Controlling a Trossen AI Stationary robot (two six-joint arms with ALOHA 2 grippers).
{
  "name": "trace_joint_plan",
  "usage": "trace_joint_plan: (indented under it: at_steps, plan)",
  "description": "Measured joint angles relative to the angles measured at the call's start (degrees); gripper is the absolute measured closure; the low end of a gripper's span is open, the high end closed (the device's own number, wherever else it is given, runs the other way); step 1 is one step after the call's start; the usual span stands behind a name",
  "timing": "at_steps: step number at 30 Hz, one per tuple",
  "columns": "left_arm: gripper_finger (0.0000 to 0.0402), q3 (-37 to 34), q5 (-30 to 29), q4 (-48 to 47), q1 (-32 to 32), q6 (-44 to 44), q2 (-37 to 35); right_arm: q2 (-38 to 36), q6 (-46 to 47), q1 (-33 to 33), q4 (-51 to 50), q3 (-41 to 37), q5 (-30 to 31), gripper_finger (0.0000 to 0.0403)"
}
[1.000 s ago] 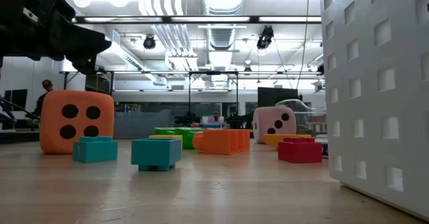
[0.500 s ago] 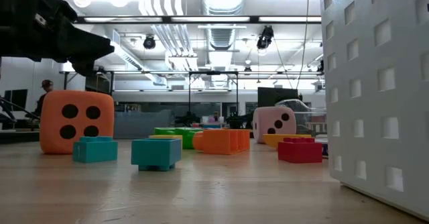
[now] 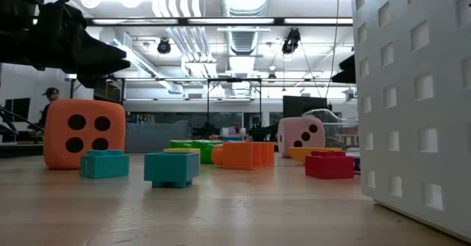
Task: Pick & Place Toys
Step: Put the pink dice into the transparent bin
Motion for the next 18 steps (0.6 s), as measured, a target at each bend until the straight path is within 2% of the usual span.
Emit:
trace_joint_plan:
  at_steps: [6,9,14,18]
  plan:
    - [0.0085,0.00,0.00,-0.49,0.00,-0.67,0.00,16.31,-4.76,1.09,-9.08,11.85,-0.30,0.0128]
    - [0.0042,0.00,0.00,-0.80,0.00,-0.67,0.00,23.07,-7.25,3.03,-15.09,19.12,4.25,0.0128]
    - [0.0009,0.00,0.00,-0.72,0.00,-0.68,0.00,29.66,-13.53,8.08,-18.87,28.19,13.11,0.0128]
    - [0.0007,0.00,0.01,-0.40,0.00,-0.73,0.00,34.00,-13.24,8.76,-24.71,34.46,12.44,0.0128]
